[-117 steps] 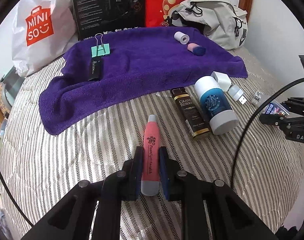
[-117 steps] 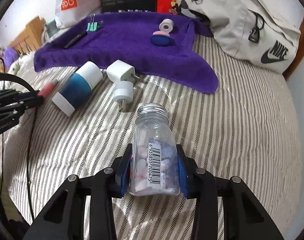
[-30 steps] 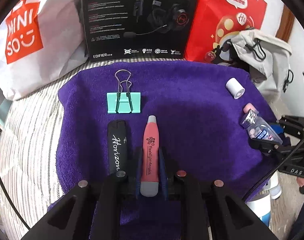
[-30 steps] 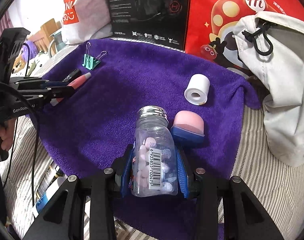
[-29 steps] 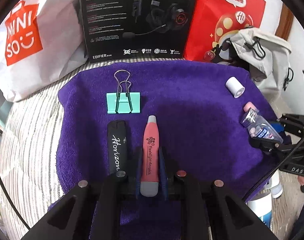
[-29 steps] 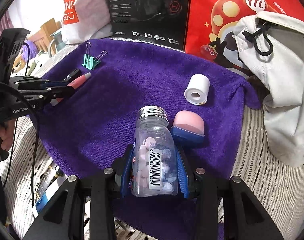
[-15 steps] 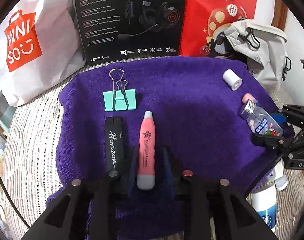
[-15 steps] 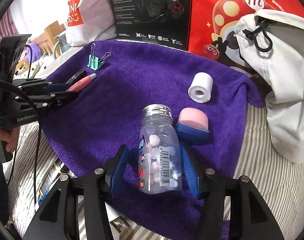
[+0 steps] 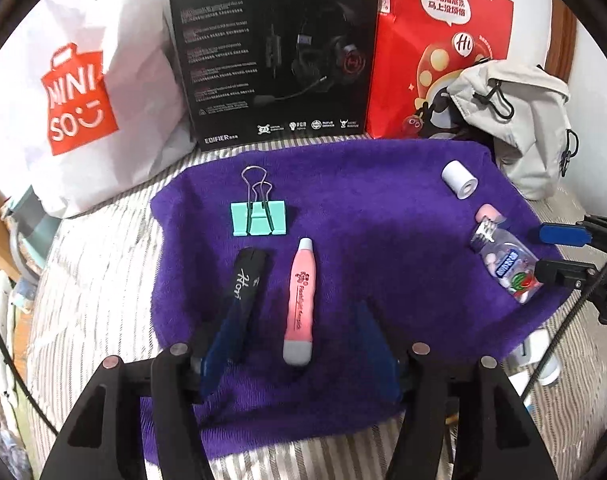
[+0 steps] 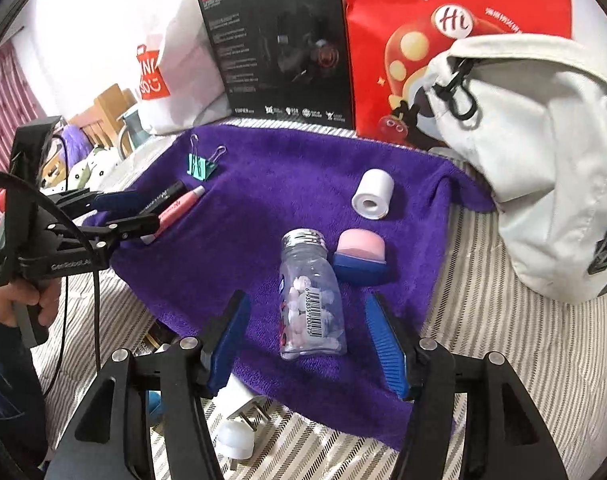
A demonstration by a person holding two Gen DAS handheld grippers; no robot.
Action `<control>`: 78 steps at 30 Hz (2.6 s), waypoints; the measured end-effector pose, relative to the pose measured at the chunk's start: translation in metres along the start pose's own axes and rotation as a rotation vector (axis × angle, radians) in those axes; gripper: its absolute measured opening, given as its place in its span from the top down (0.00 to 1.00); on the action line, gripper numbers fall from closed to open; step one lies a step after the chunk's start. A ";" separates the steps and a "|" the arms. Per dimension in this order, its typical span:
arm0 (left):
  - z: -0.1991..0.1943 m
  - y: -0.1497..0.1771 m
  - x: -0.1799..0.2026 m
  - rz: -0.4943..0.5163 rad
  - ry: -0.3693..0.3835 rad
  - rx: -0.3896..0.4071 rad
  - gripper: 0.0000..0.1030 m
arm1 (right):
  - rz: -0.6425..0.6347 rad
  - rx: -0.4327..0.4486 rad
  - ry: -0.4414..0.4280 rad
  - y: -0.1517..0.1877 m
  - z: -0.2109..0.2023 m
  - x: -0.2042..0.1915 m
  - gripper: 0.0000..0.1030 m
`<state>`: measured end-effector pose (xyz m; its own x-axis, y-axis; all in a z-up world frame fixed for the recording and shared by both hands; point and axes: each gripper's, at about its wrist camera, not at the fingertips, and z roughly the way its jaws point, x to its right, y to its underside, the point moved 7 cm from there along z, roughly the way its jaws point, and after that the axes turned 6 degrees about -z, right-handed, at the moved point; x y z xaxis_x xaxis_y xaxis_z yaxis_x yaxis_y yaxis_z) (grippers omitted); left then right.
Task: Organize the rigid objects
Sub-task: 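Carry the highlighter and pill bottle onto the towel and open both tools, then grasp the Grand Reserve box with the left tool while the right tool grasps the white USB light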
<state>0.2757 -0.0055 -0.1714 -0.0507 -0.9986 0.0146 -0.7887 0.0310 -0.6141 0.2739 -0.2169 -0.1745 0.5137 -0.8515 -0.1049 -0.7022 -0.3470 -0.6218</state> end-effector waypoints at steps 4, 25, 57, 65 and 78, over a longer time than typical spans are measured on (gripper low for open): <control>-0.022 0.014 0.007 0.000 0.000 0.001 0.43 | 0.000 0.008 0.013 -0.002 -0.009 0.001 0.42; -0.024 0.088 0.069 0.014 0.099 -0.122 0.43 | 0.079 0.056 0.096 0.090 -0.112 -0.034 0.30; -0.032 0.104 0.068 0.061 0.142 -0.063 0.78 | 0.147 -0.029 0.173 0.097 -0.016 -0.044 0.42; -0.033 0.105 0.068 0.069 0.144 -0.067 0.78 | 0.079 -0.034 0.249 0.089 -0.007 -0.050 0.70; -0.036 0.108 0.051 0.091 0.058 -0.049 0.77 | 0.077 -0.066 0.254 0.116 -0.028 -0.041 0.72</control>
<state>0.1660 -0.0512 -0.2088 -0.1579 -0.9874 0.0072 -0.8084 0.1251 -0.5752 0.1574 -0.2338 -0.2203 0.3231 -0.9449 0.0528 -0.7695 -0.2948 -0.5665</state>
